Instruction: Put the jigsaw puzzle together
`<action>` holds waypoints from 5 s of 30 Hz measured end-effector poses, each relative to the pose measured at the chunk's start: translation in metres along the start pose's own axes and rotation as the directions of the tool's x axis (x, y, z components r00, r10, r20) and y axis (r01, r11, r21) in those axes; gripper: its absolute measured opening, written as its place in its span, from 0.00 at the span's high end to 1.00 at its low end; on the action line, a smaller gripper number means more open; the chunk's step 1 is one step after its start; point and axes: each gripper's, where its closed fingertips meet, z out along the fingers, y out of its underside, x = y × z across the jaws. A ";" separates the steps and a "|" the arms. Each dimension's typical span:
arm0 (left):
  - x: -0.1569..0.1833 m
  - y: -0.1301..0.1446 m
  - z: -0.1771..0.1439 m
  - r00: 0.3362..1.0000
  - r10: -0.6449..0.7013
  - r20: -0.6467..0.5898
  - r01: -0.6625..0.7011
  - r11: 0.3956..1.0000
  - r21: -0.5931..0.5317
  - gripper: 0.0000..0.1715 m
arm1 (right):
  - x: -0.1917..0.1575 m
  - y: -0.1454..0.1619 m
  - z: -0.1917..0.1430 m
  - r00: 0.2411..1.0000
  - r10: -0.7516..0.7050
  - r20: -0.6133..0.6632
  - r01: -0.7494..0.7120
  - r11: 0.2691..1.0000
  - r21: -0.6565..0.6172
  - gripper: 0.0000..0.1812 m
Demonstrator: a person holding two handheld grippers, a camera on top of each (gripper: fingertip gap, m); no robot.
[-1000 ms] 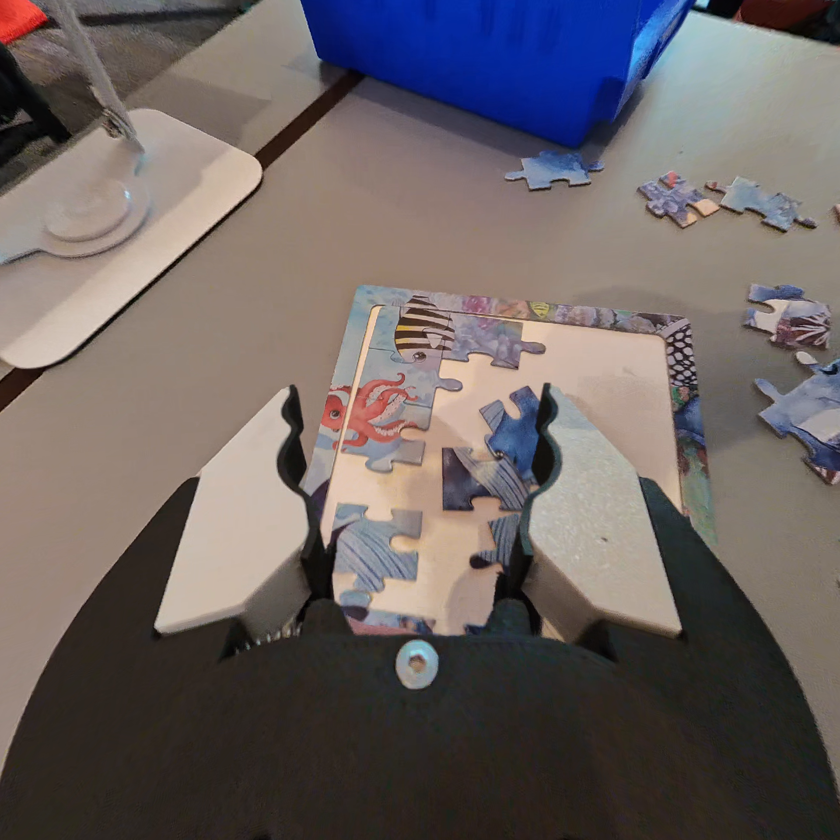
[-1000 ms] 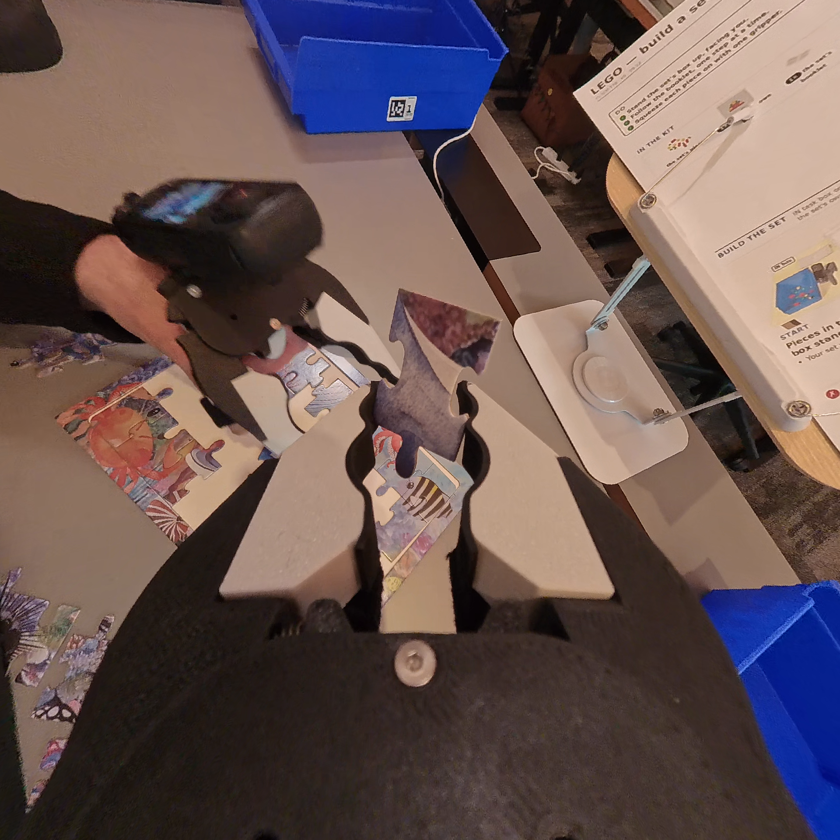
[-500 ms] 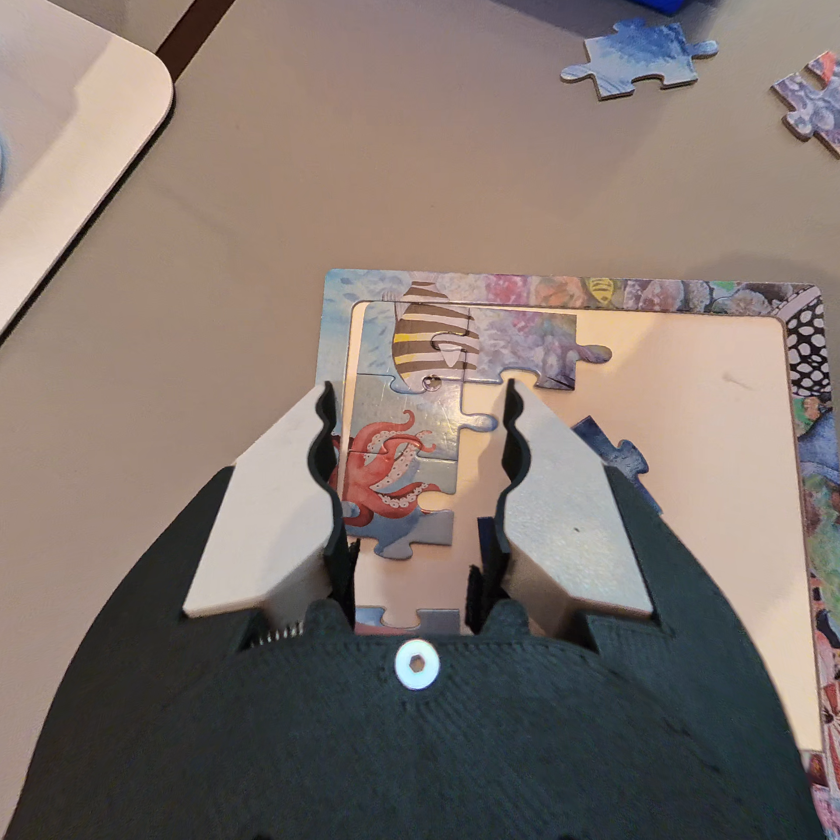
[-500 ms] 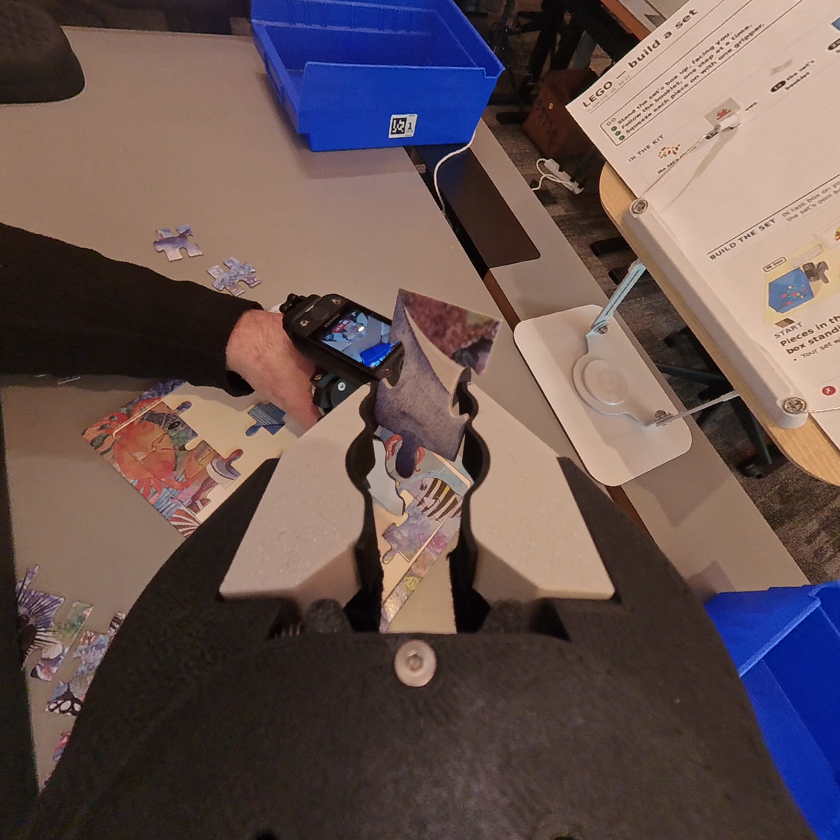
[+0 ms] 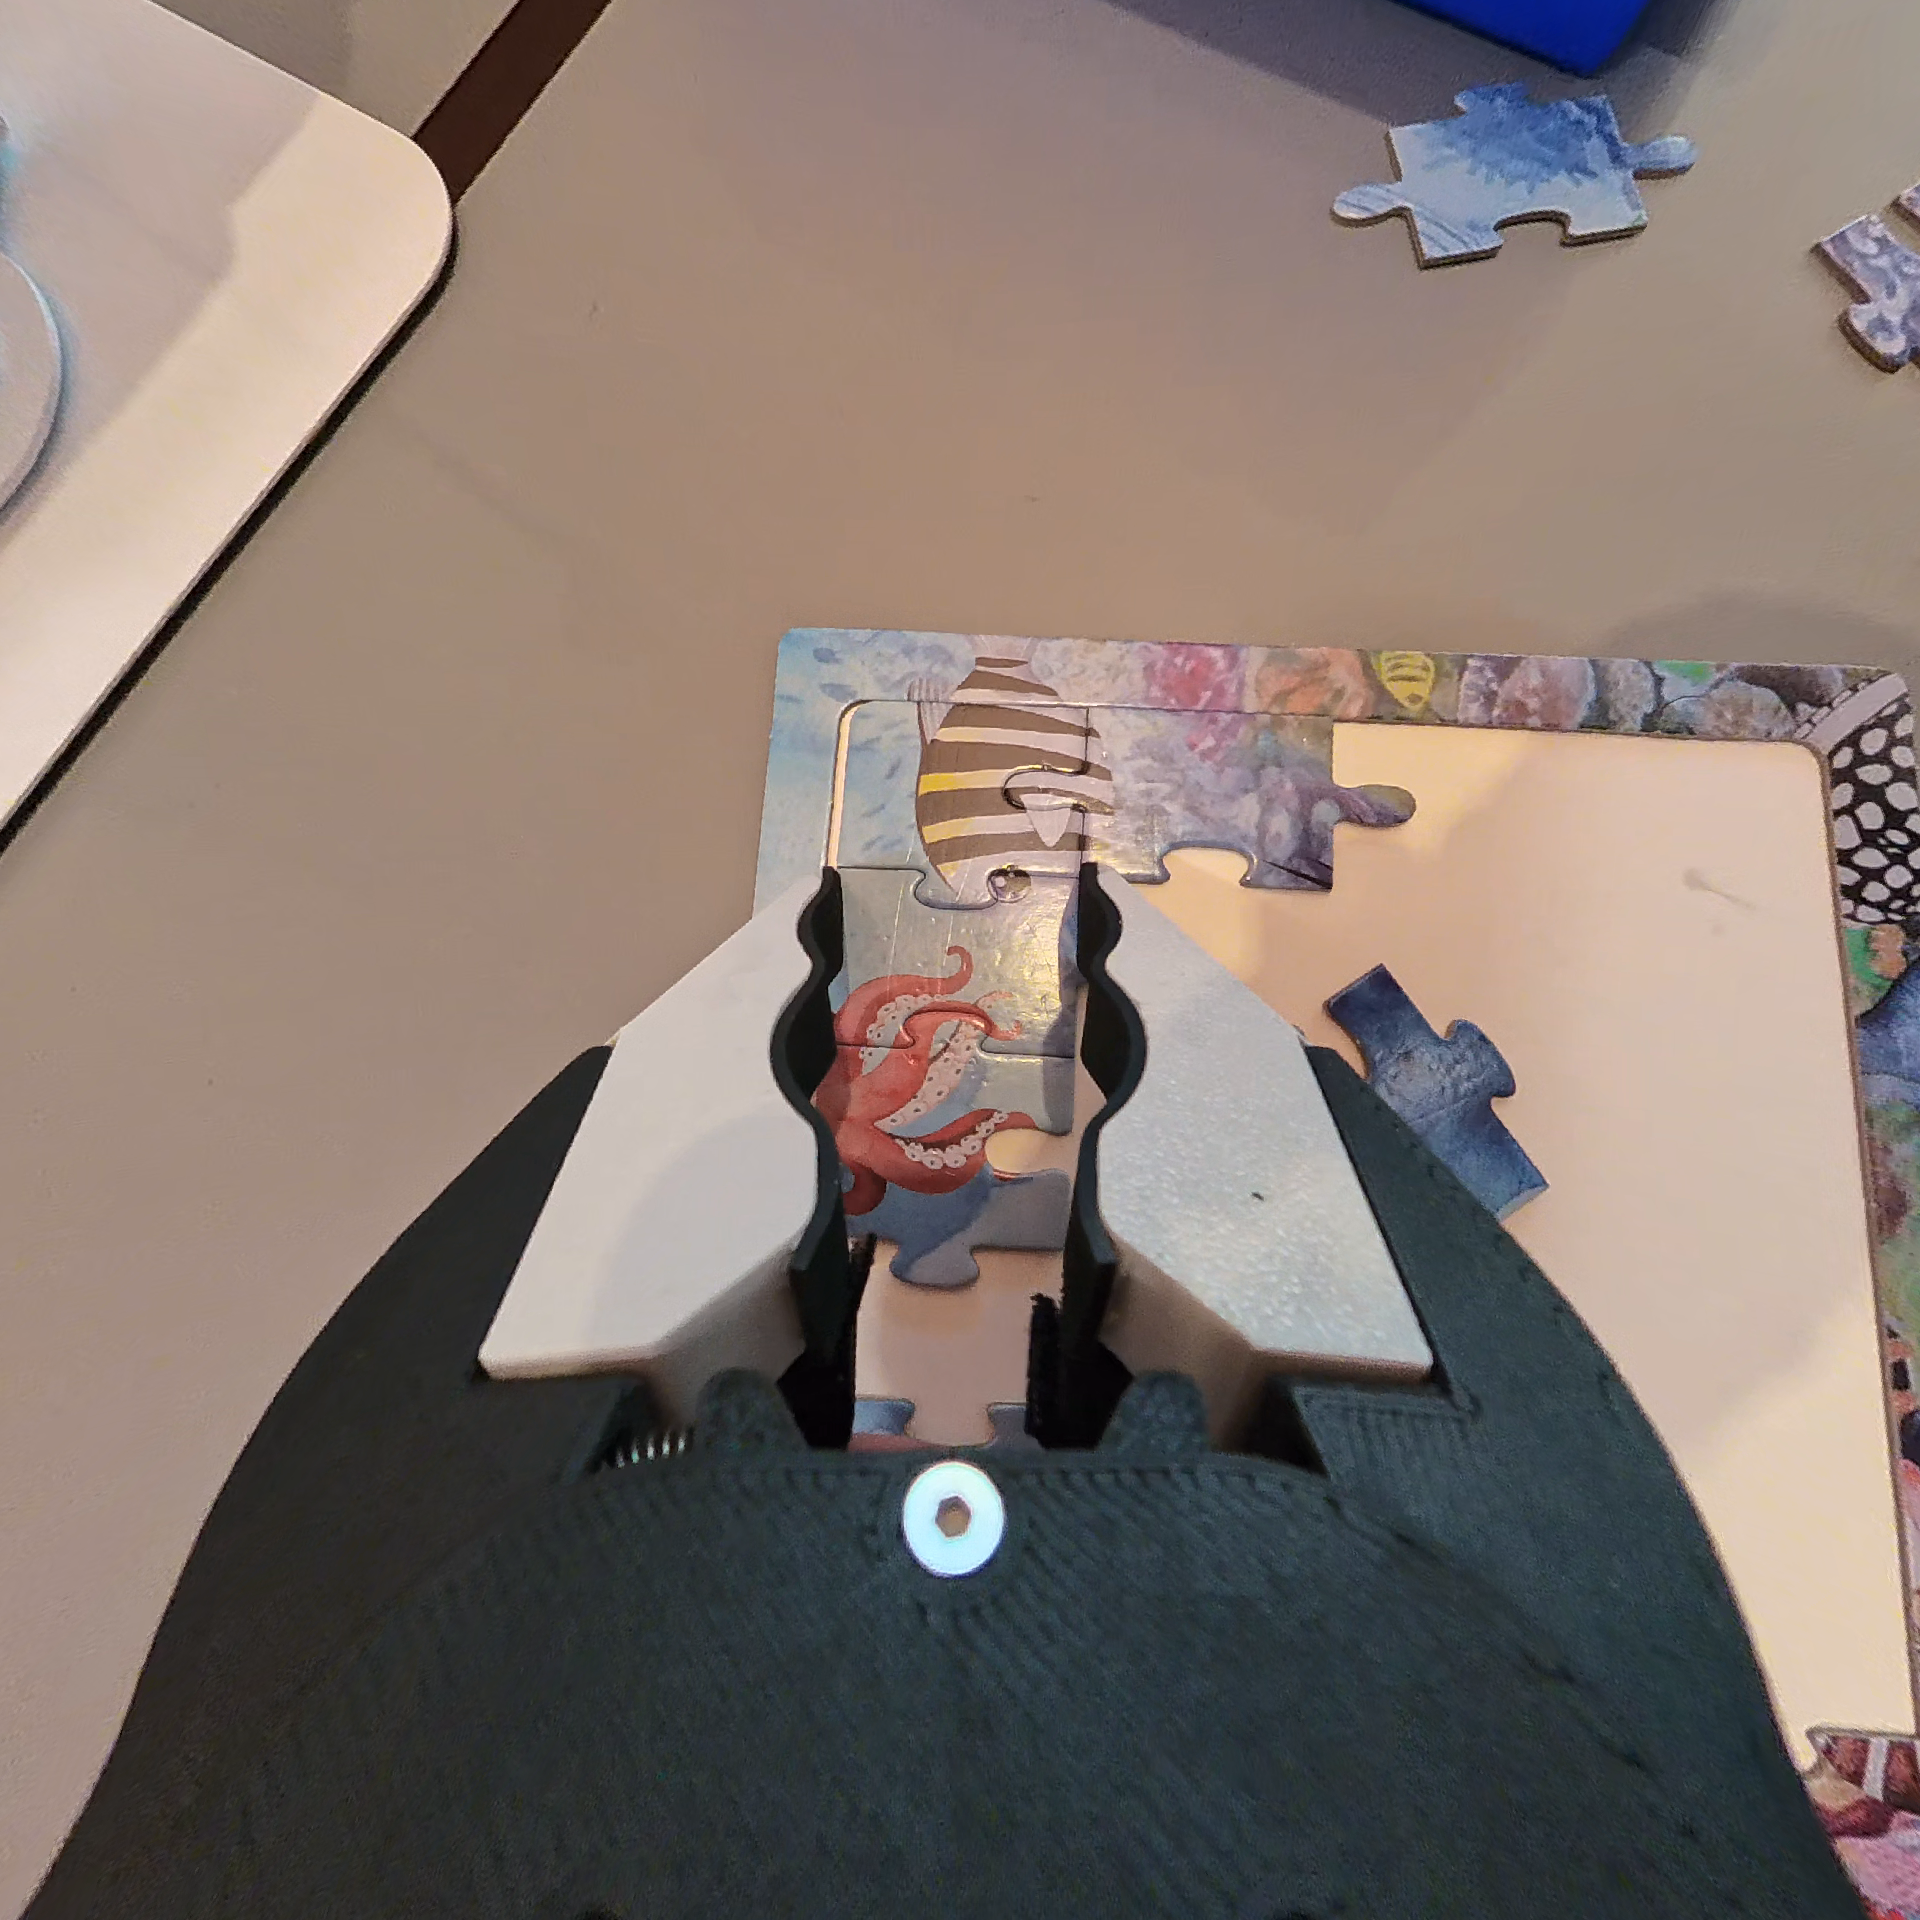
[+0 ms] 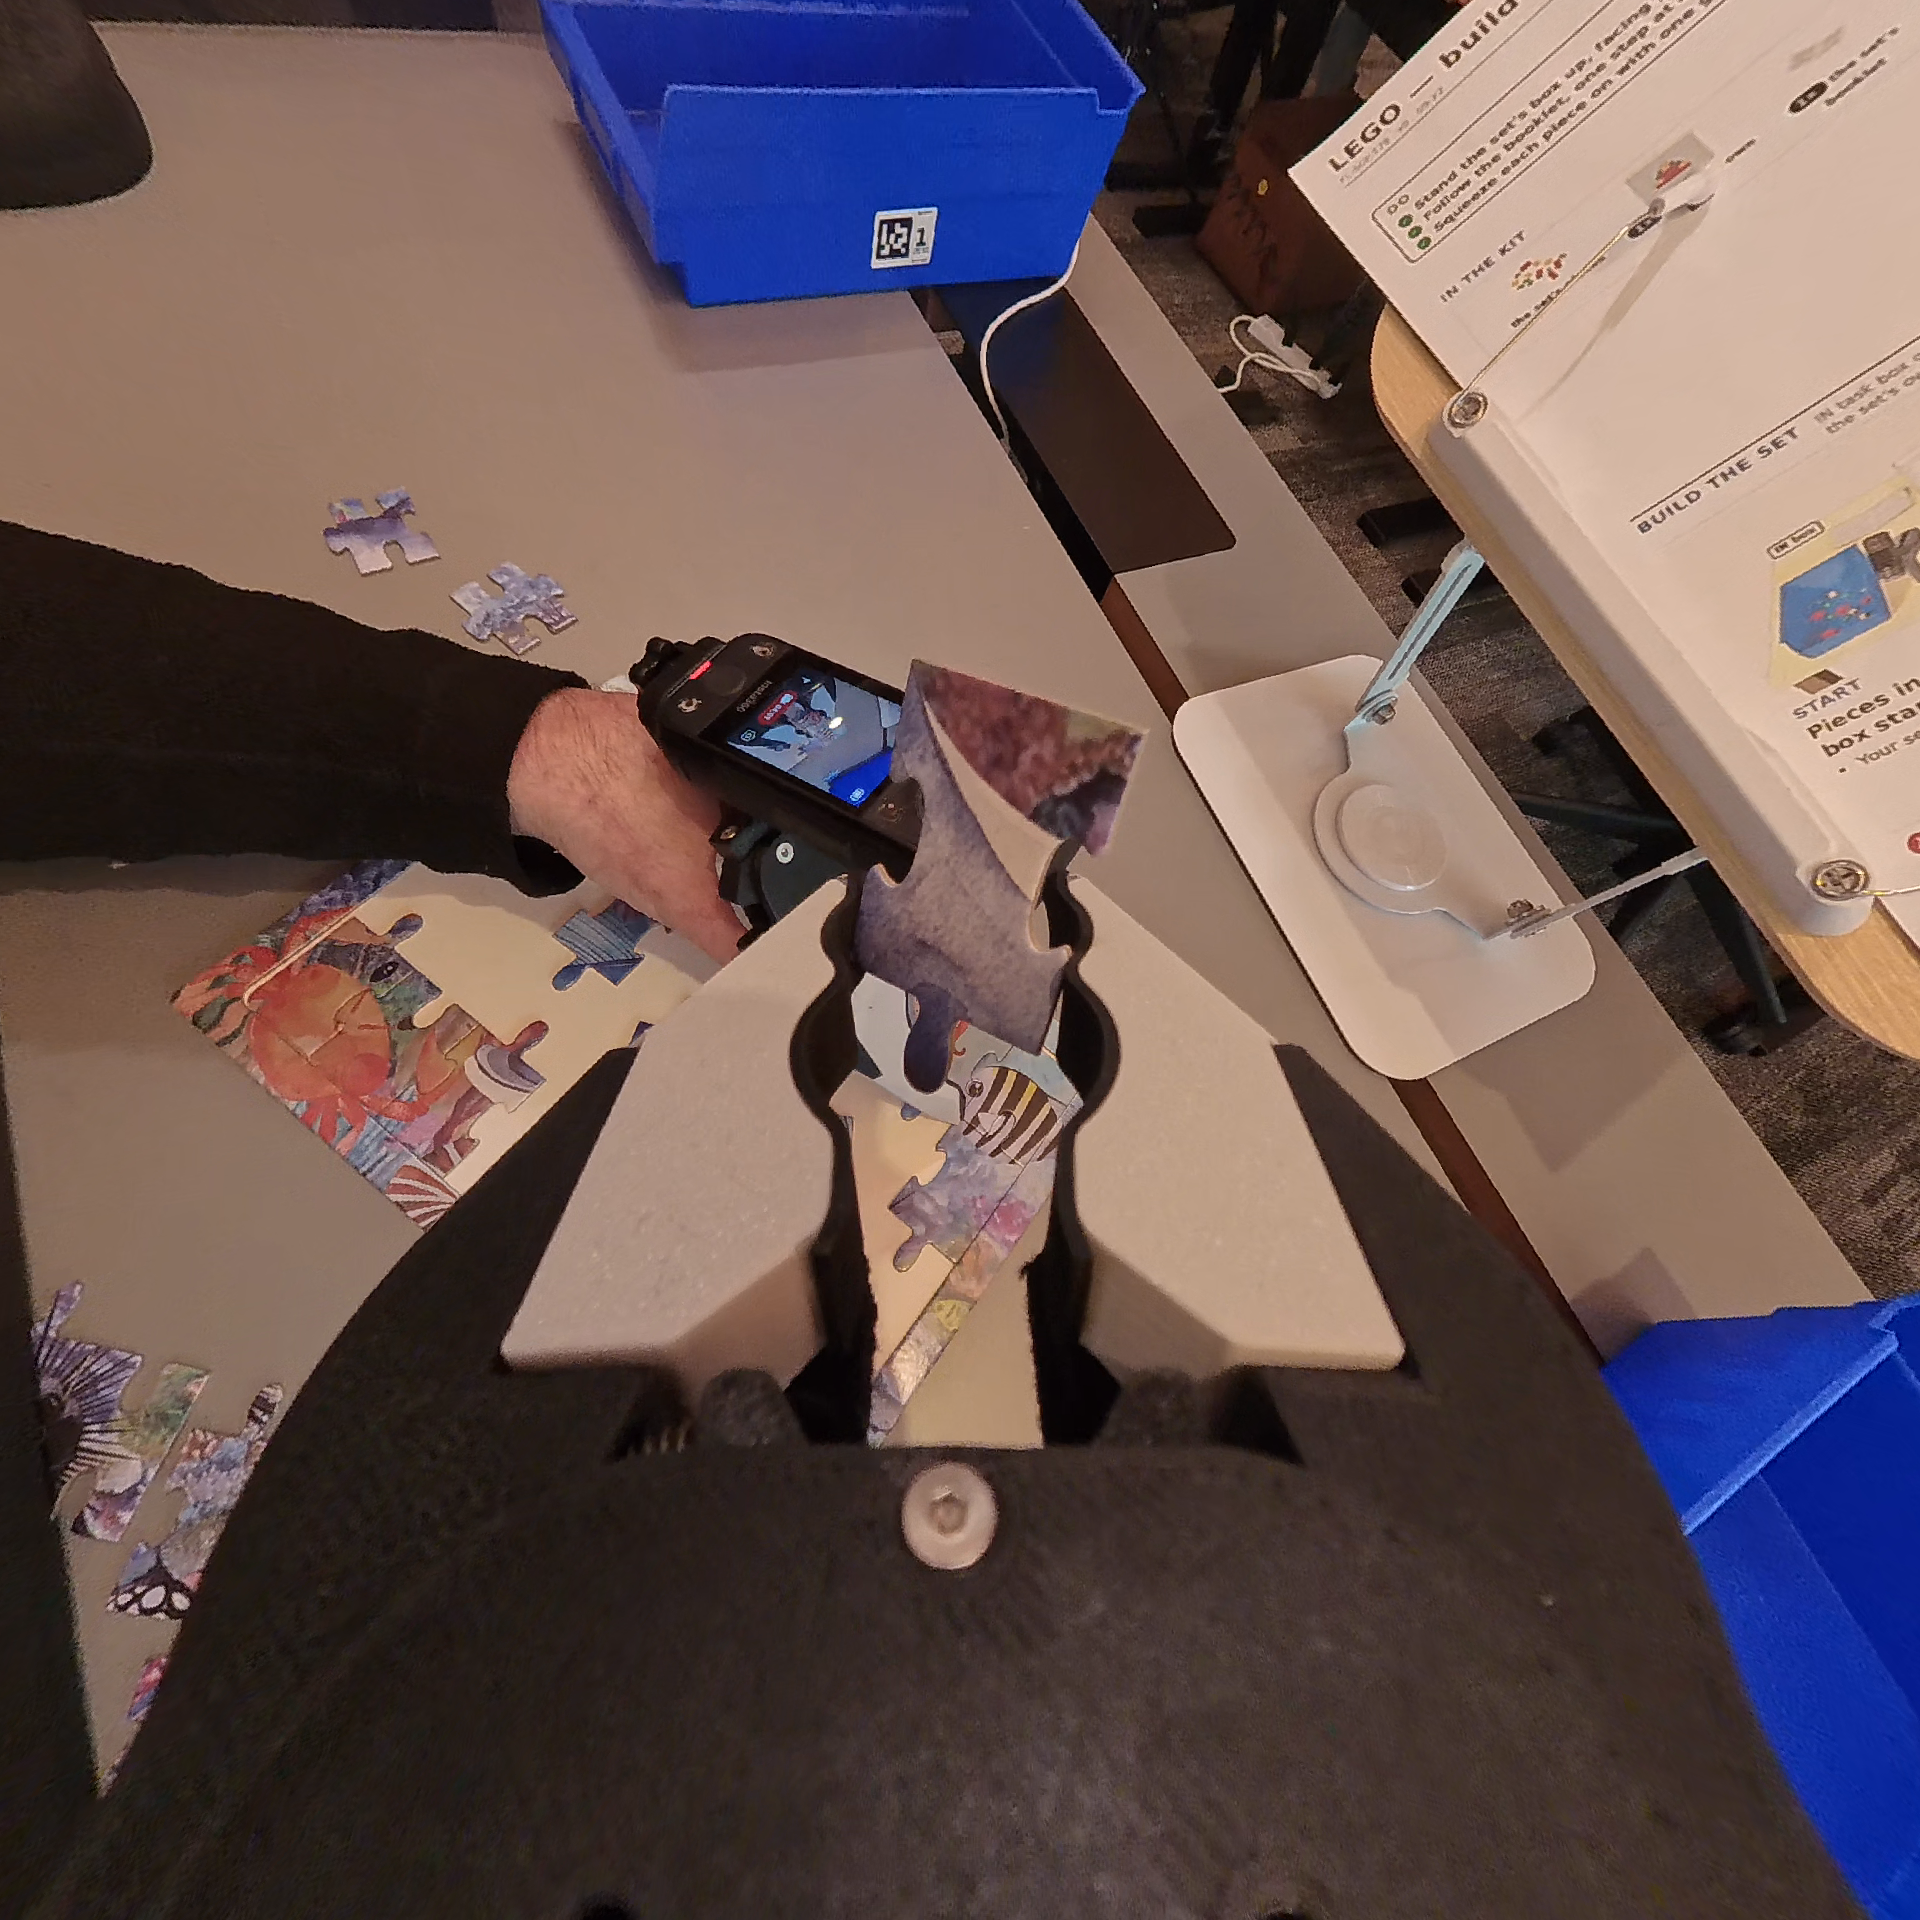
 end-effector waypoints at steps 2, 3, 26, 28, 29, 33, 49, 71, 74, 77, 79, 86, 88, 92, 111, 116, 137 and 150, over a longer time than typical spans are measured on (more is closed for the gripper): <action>-0.002 0.000 -0.001 1.000 0.002 0.012 -0.002 1.000 0.001 0.73 | 0.000 0.000 -0.001 1.000 0.000 0.000 0.000 1.000 0.002 0.81; -0.004 -0.001 -0.002 1.000 0.007 0.021 -0.008 1.000 0.005 0.71 | 0.000 0.000 -0.001 1.000 0.001 -0.001 -0.001 1.000 0.003 0.81; -0.024 -0.014 -0.021 0.997 -0.070 0.015 0.069 0.995 0.073 0.62 | 0.002 -0.002 -0.003 0.999 0.029 0.021 -0.030 0.999 0.030 0.82; -0.029 -0.021 -0.037 0.996 -0.085 0.009 0.083 0.989 0.120 0.62 | 0.003 -0.003 -0.004 0.998 0.051 0.038 -0.053 0.997 0.048 0.81; -0.029 -0.025 -0.044 0.996 -0.087 -0.005 0.086 0.986 0.142 0.62 | 0.003 -0.003 -0.004 0.997 0.061 0.044 -0.063 0.997 0.055 0.81; -0.024 -0.022 -0.047 0.998 -0.058 -0.016 0.060 0.989 0.132 0.65 | 0.003 -0.003 -0.004 0.997 0.064 0.048 -0.067 0.996 0.055 0.81; -0.014 -0.006 0.007 0.999 0.031 -0.019 -0.032 0.999 -0.043 0.66 | 0.002 -0.003 -0.006 0.997 0.058 0.048 -0.060 0.997 0.051 0.82; -0.018 -0.029 0.026 0.998 0.050 -0.029 -0.051 0.998 -0.026 0.74 | 0.002 -0.006 -0.013 0.997 0.051 0.053 -0.054 0.996 0.064 0.82; -0.019 -0.029 0.025 0.997 0.068 -0.020 -0.069 0.997 -0.031 0.73 | 0.001 -0.006 -0.014 0.997 0.047 0.054 -0.050 0.997 0.064 0.82; -0.025 -0.027 0.022 0.997 0.082 0.004 -0.082 0.995 -0.051 0.67 | 0.001 -0.007 -0.015 0.997 0.047 0.055 -0.051 0.996 0.067 0.82; -0.027 -0.025 0.022 0.998 0.068 0.008 -0.067 0.996 -0.058 0.64 | 0.001 -0.007 -0.015 0.997 0.047 0.056 -0.051 0.996 0.068 0.82; -0.029 -0.021 0.024 0.999 -0.012 -0.030 0.011 0.998 -0.059 0.61 | -0.002 -0.007 -0.014 0.997 0.040 0.061 -0.044 0.997 0.065 0.82; -0.026 -0.021 0.024 0.999 -0.002 -0.040 0.000 0.998 -0.058 0.64 | -0.001 -0.007 -0.014 0.997 0.043 0.061 -0.047 0.997 0.064 0.82; -0.020 -0.019 0.022 0.998 0.011 -0.056 -0.014 0.998 -0.062 0.65 | 0.001 -0.004 -0.014 0.997 0.051 0.058 -0.054 0.997 0.052 0.82; 0.013 0.006 -0.002 0.985 0.096 -0.146 -0.117 0.984 -0.136 0.66 | 0.036 0.152 0.034 0.985 0.166 -0.048 -0.165 0.819 -0.550 0.82; 0.014 0.007 -0.004 0.982 0.106 -0.157 -0.127 0.983 -0.134 0.66 | 0.031 0.181 0.045 0.985 0.170 -0.030 -0.149 0.751 -0.643 0.82; 0.014 0.003 0.000 0.984 0.110 -0.143 -0.128 0.984 -0.121 0.66 | 0.025 0.209 0.060 0.980 0.197 0.008 -0.134 0.695 -0.706 0.82; 0.013 0.003 0.000 0.982 0.108 -0.153 -0.126 0.986 -0.107 0.66 | 0.025 0.209 0.059 0.981 0.195 0.008 -0.132 0.696 -0.706 0.82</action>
